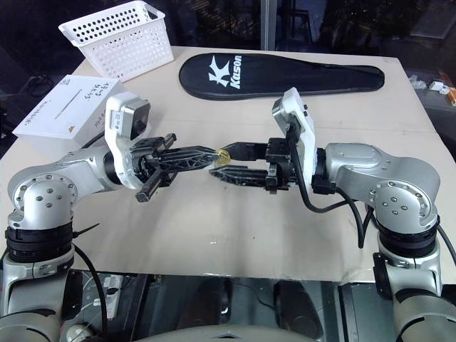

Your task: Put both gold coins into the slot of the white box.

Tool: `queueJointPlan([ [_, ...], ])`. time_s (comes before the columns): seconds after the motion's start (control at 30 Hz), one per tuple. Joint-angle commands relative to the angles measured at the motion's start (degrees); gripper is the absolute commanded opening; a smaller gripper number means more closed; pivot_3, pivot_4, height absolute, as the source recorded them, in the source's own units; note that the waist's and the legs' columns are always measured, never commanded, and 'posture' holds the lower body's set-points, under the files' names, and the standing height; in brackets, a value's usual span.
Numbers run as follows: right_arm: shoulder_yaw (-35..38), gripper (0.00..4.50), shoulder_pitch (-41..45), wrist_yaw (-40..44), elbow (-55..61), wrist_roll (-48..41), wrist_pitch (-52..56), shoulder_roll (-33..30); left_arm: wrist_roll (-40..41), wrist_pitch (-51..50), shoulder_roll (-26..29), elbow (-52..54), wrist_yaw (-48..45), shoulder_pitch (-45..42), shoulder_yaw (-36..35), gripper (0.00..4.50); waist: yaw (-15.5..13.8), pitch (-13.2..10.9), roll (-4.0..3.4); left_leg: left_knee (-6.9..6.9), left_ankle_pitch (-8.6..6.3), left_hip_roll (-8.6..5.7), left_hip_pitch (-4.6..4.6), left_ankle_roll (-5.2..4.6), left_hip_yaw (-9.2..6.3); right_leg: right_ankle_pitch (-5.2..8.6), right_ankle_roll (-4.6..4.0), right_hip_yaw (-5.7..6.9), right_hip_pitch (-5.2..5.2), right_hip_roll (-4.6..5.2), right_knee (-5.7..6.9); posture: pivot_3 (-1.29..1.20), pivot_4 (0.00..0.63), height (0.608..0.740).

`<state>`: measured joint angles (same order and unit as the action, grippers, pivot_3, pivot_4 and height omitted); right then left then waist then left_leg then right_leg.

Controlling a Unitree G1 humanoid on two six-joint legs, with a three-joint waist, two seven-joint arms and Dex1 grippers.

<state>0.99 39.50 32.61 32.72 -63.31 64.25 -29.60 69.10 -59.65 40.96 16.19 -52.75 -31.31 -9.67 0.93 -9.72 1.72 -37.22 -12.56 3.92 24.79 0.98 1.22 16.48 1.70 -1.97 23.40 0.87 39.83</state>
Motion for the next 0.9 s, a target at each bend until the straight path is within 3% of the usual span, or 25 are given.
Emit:
queueJointPlan([
  [0.03,2.74,4.31,-1.35,0.09,2.6,0.52,-2.69,-2.74,3.22,-0.65,1.79,0.13,3.07,-0.35,-5.31,0.0,0.0,0.0,0.0,0.0,0.0,0.0,0.0,0.0,0.0,0.0,0.0,0.0,0.0,0.0,0.0,0.0,0.15,0.726],
  [0.13,3.72,4.44,-2.92,1.93,4.72,5.72,-8.86,-5.64,6.97,-0.99,3.92,-0.75,13.31,-0.91,-13.23,0.0,0.04,-0.01,0.01,0.0,0.0,0.0,-0.02,0.0,0.01,0.0,0.01,-0.01,0.0,0.0,0.0,0.0,0.15,0.726],
  [0.23,2.98,4.44,-2.87,4.27,5.38,12.28,-16.4,-6.97,1.12,1.47,8.03,-2.7,23.76,-1.45,-20.23,0.0,0.41,-0.03,0.02,0.0,0.0,0.04,-0.01,0.0,-0.02,0.01,0.01,-0.02,0.02,-0.02,0.01,0.0,0.15,0.726],
  [0.37,2.45,4.44,-1.55,6.38,2.76,13.73,-21.66,-4.86,-7.48,2.3,17.37,-9.72,26.19,-2.84,-21.82,0.0,0.58,-0.03,0.02,0.02,0.0,0.04,-0.04,0.0,0.01,0.01,0.01,-0.01,0.02,-0.04,0.0,0.0,0.15,0.726],
  [0.47,1.87,4.44,-0.73,8.4,1.19,15.39,-24.6,-4.27,-11.83,-1.27,25.29,-18.52,25.41,-6.17,-18.97,0.0,0.5,-0.1,0.14,0.0,0.0,0.01,-0.01,0.0,0.0,0.0,0.01,0.05,0.02,-0.01,-0.01,0.0,0.15,0.726],
  [0.57,0.95,4.44,1.13,11.22,-1.32,16.3,-25.86,-4.71,-15.4,-2.09,30.97,-30.38,18.23,-11.88,-14.45,0.0,0.17,-0.12,0.12,0.04,0.0,-0.01,-0.03,0.0,0.04,0.01,0.02,0.05,0.03,0.02,-0.02,0.0,0.15,0.726],
  [0.9,-0.36,4.44,1.76,14.56,-2.87,18.91,-29.22,-4.16,-32.84,3.02,33.27,-52.33,5.17,-26.58,0.42,0.0,-0.25,-0.18,0.23,0.0,0.0,-0.01,0.15,0.01,0.0,0.01,-0.01,0.15,0.17,0.01,0.04,0.0,0.15,0.726],
])
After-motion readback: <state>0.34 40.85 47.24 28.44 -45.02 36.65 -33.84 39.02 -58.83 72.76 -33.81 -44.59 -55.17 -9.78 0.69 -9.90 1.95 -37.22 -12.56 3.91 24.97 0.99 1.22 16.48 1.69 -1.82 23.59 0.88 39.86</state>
